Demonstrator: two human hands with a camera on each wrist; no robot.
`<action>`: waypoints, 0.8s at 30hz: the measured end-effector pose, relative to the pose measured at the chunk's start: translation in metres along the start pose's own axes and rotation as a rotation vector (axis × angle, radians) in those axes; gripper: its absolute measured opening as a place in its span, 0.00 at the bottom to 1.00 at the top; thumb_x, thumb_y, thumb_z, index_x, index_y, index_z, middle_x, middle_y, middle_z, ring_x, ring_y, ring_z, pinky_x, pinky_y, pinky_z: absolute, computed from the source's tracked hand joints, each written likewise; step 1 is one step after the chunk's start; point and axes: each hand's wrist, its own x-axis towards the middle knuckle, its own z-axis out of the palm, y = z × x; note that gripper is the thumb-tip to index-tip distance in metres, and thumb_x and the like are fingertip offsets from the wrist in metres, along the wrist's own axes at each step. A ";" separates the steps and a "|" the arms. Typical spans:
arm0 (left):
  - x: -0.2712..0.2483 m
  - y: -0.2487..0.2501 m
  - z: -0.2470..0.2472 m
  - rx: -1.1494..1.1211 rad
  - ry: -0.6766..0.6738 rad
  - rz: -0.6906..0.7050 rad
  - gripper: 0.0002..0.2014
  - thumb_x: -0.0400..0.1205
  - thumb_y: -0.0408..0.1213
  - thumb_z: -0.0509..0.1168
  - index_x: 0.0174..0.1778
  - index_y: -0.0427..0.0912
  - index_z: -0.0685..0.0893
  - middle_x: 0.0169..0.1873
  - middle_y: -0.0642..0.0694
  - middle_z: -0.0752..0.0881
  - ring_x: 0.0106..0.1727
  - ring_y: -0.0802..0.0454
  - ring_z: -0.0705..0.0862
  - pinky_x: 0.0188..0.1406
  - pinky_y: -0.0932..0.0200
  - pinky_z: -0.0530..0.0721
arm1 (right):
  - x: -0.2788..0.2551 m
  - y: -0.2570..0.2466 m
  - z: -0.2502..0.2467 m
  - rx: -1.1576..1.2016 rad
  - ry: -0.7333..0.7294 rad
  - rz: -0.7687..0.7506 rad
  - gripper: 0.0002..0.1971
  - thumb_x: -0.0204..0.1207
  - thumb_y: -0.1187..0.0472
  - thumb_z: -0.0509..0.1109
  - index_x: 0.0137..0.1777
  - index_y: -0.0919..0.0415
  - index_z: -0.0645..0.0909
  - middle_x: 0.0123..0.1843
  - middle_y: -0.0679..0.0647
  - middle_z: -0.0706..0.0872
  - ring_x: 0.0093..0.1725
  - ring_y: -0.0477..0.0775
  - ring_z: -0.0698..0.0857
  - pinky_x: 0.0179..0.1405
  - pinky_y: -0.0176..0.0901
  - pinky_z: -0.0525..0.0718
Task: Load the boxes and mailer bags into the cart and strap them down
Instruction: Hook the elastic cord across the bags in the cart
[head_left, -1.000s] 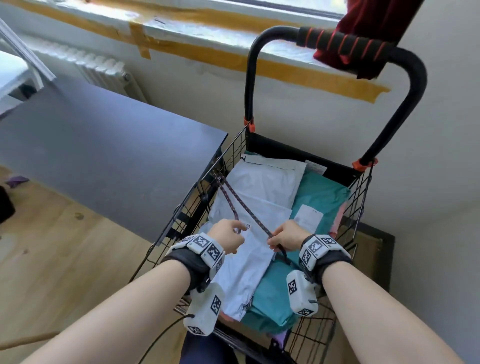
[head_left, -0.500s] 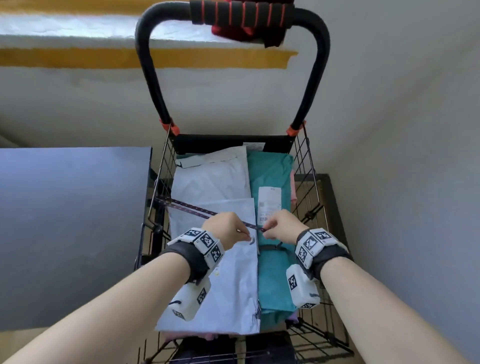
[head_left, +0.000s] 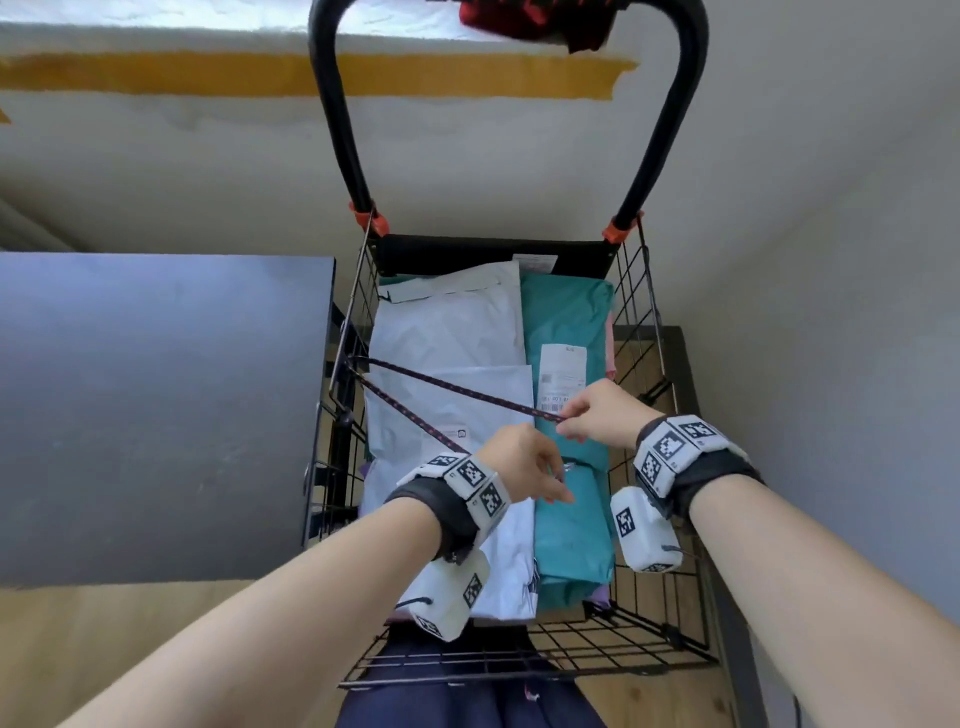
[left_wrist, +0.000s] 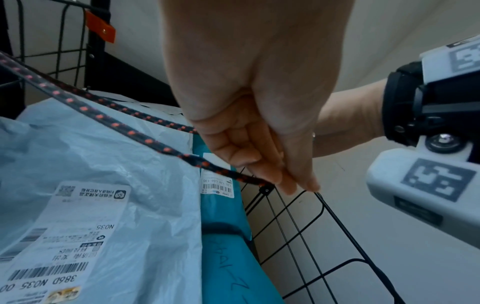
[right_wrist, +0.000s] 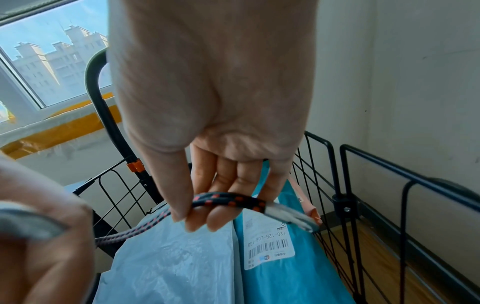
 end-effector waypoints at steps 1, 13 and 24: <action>-0.001 0.001 0.001 0.014 0.015 -0.008 0.10 0.71 0.38 0.77 0.42 0.37 0.87 0.33 0.43 0.90 0.21 0.69 0.78 0.31 0.71 0.82 | -0.002 0.003 -0.002 -0.002 0.004 -0.002 0.04 0.71 0.65 0.74 0.44 0.65 0.88 0.40 0.62 0.90 0.37 0.50 0.83 0.45 0.41 0.82; 0.022 0.015 -0.007 0.312 0.131 -0.008 0.07 0.73 0.43 0.75 0.41 0.45 0.89 0.64 0.51 0.77 0.59 0.50 0.80 0.56 0.57 0.79 | -0.022 0.044 -0.020 -0.114 0.056 -0.030 0.14 0.73 0.67 0.73 0.59 0.62 0.87 0.58 0.57 0.88 0.58 0.54 0.85 0.57 0.38 0.80; 0.061 0.004 -0.019 0.199 0.061 0.016 0.09 0.72 0.41 0.76 0.41 0.38 0.89 0.30 0.55 0.81 0.33 0.61 0.76 0.31 0.72 0.73 | -0.017 0.050 -0.019 -0.218 0.269 -0.080 0.09 0.74 0.62 0.75 0.53 0.60 0.88 0.60 0.55 0.78 0.60 0.53 0.78 0.62 0.47 0.80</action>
